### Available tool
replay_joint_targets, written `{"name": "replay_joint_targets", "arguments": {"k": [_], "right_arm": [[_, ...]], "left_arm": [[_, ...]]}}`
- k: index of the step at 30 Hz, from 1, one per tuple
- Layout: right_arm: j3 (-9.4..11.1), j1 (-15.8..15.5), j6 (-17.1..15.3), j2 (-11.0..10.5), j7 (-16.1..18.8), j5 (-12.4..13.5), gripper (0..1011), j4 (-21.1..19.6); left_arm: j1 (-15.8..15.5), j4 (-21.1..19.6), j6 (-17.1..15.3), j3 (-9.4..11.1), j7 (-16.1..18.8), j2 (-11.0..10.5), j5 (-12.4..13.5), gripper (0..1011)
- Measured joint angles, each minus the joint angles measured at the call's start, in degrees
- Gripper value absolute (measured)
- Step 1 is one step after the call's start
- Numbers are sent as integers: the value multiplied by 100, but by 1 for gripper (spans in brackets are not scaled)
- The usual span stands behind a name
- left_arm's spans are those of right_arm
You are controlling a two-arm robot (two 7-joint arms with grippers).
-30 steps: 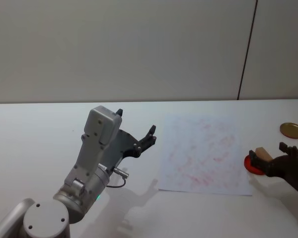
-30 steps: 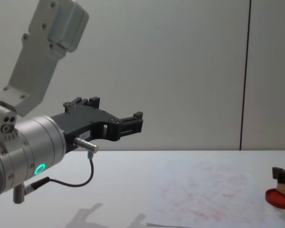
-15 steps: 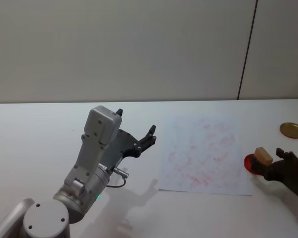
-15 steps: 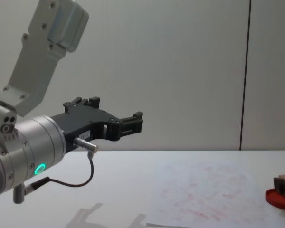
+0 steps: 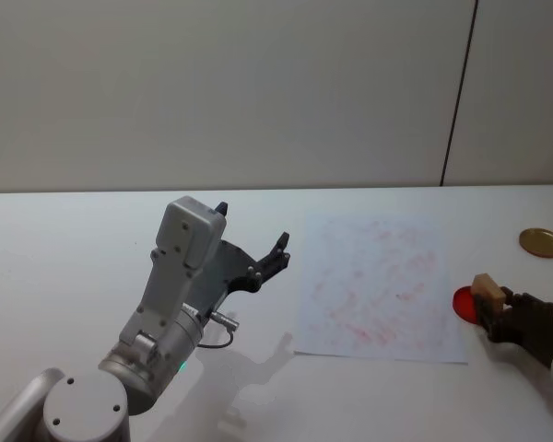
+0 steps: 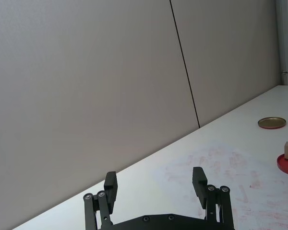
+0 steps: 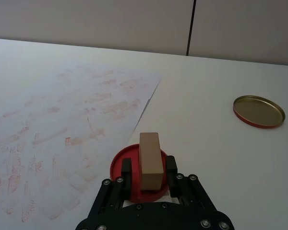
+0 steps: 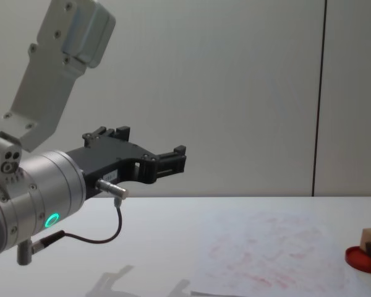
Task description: Use the one hand to pick up the stamp and affix it onto the A4 paper.
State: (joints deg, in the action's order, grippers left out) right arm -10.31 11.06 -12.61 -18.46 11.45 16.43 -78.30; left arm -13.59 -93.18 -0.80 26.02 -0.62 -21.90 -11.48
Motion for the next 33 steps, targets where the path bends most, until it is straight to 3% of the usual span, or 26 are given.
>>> {"name": "replay_joint_targets", "arguments": {"k": [5, 9, 26, 33], "right_arm": [[-3, 12, 8, 10, 1, -3, 288, 37], [-3, 15, 54, 13, 2, -12, 217, 49], [-72, 32, 668, 74, 129, -177, 218, -170], [-208, 135, 680, 216, 326, -254, 218, -290]], "left_arm": [[0, 0, 0, 0, 0, 0, 0, 993], [0, 0, 0, 0, 0, 0, 0, 993], [0, 0, 0, 0, 0, 0, 0, 993], [0, 0, 0, 0, 0, 0, 0, 993]]}}
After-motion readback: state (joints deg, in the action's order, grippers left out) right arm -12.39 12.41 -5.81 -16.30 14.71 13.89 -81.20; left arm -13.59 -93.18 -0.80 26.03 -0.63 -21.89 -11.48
